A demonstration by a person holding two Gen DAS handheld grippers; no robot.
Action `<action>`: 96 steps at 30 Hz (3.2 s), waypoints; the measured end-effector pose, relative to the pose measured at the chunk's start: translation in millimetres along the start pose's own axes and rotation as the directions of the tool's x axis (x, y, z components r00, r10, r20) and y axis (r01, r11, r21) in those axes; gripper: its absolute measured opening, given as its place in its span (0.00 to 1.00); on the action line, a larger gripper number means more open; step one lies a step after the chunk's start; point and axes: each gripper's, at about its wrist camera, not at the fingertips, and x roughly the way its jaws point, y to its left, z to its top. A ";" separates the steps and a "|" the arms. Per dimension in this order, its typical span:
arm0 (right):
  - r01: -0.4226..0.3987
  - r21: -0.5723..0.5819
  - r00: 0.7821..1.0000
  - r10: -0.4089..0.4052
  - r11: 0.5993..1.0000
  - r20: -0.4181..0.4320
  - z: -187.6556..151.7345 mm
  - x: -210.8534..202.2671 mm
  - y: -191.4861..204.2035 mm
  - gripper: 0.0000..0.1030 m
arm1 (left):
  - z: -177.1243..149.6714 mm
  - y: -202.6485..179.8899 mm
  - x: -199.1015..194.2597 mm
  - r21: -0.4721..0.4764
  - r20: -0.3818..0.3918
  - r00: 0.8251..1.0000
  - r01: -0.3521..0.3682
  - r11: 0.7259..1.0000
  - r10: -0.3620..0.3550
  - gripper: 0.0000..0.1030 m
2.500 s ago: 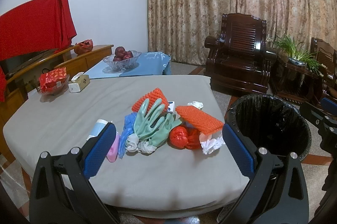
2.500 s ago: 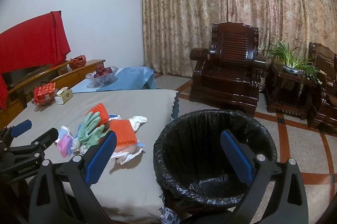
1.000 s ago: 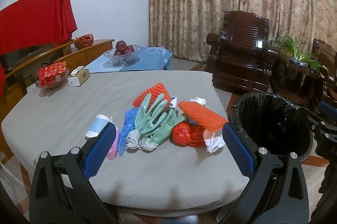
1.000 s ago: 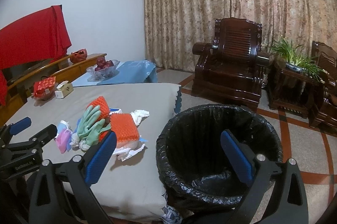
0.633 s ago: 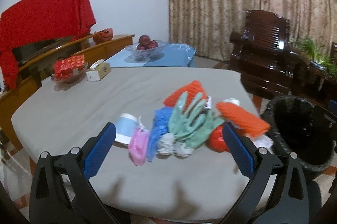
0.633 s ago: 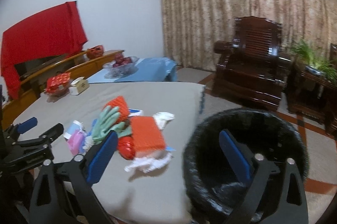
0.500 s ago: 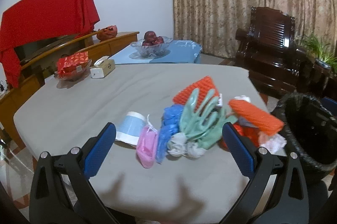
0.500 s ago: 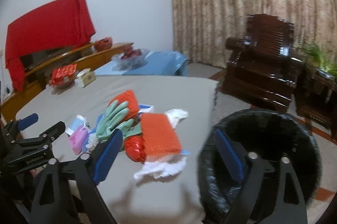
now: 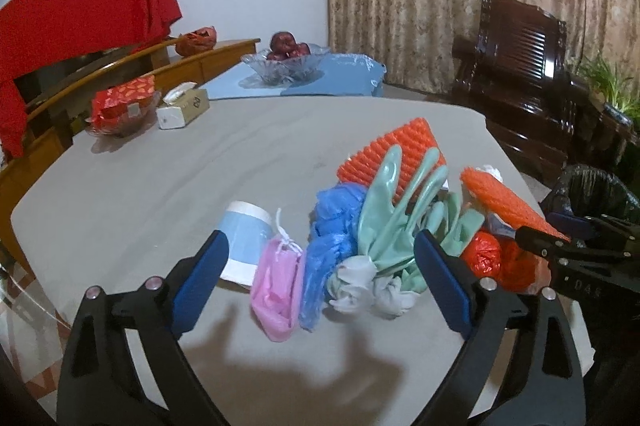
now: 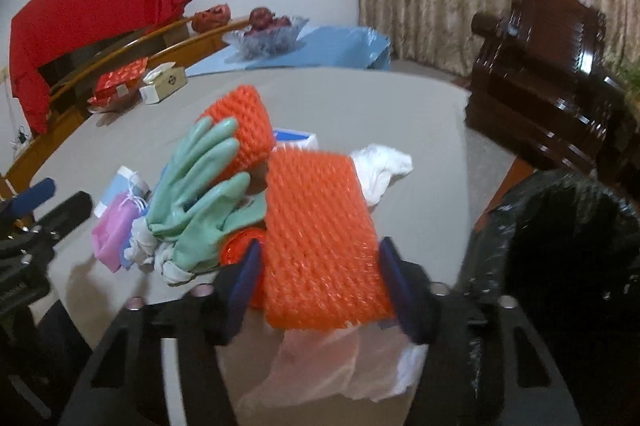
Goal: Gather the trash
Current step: 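Grasp the green gloves with the left gripper while the right grasps the orange foam net, then carry gloves and foam net over the black bin and open both grippers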
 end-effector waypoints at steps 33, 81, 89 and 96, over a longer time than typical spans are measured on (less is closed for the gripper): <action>-0.104 0.006 0.981 0.102 0.995 0.166 23.4 -54.0 -6.4 0.14 | 33.9 -10.3 15.6 -0.030 0.023 0.978 0.208 0.978 -0.207 0.04; 0.300 0.305 0.946 -0.323 0.904 0.027 -104.8 -138.6 -186.7 0.49 | 0.3 -290.0 22.6 0.116 -0.257 0.688 0.719 0.685 -0.679 0.30; 0.295 0.317 0.938 -0.336 0.901 0.084 -90.6 -152.3 -177.1 0.91 | 16.5 -243.6 0.2 0.121 -0.171 0.746 0.664 0.738 -0.643 0.57; 0.177 0.288 0.955 -0.235 0.941 0.182 -64.2 -153.5 -133.9 0.94 | 28.9 -156.0 -22.4 0.137 -0.033 0.868 0.496 0.858 -0.496 0.79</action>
